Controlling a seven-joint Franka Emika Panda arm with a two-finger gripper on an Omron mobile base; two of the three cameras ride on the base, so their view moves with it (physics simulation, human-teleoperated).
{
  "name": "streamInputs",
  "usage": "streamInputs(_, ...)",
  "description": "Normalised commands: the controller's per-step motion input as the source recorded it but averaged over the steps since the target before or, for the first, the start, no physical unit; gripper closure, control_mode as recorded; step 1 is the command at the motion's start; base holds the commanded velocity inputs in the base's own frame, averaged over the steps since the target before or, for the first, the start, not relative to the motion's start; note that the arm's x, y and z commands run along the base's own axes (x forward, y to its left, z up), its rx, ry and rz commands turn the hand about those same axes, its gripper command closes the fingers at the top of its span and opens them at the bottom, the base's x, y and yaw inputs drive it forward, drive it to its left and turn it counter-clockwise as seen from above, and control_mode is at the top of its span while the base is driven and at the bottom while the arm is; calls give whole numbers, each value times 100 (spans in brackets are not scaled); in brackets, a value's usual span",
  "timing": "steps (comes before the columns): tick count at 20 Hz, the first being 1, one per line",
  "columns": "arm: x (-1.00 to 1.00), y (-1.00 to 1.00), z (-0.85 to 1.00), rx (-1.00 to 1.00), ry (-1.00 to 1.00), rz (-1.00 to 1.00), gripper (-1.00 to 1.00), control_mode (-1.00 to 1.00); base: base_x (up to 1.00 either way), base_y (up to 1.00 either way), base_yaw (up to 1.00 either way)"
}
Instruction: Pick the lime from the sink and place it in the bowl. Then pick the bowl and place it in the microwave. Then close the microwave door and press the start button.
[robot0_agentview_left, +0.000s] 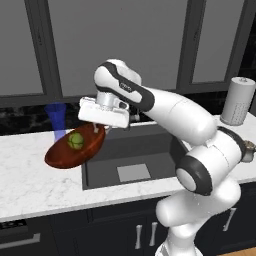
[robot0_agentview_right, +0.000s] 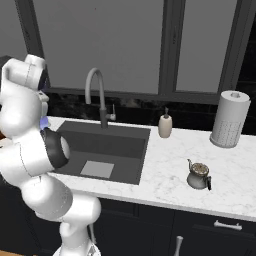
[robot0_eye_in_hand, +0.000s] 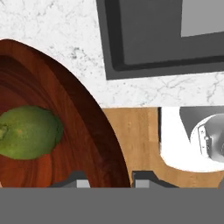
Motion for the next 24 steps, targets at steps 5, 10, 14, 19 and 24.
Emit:
streamInputs(5,-32,-31,57,-10,1,-12,100,-100,0,0,0)
streamInputs(10,-40,-46,50,-11,0,-13,100,-100,0,0,0)
streamInputs(14,-24,-66,32,-7,-1,-17,100,-100,0,0,0)
streamInputs(19,-29,-73,15,0,-10,-32,100,-100,0,0,0)
streamInputs(24,-40,-82,2,0,-22,-36,100,-100,0,0,0)
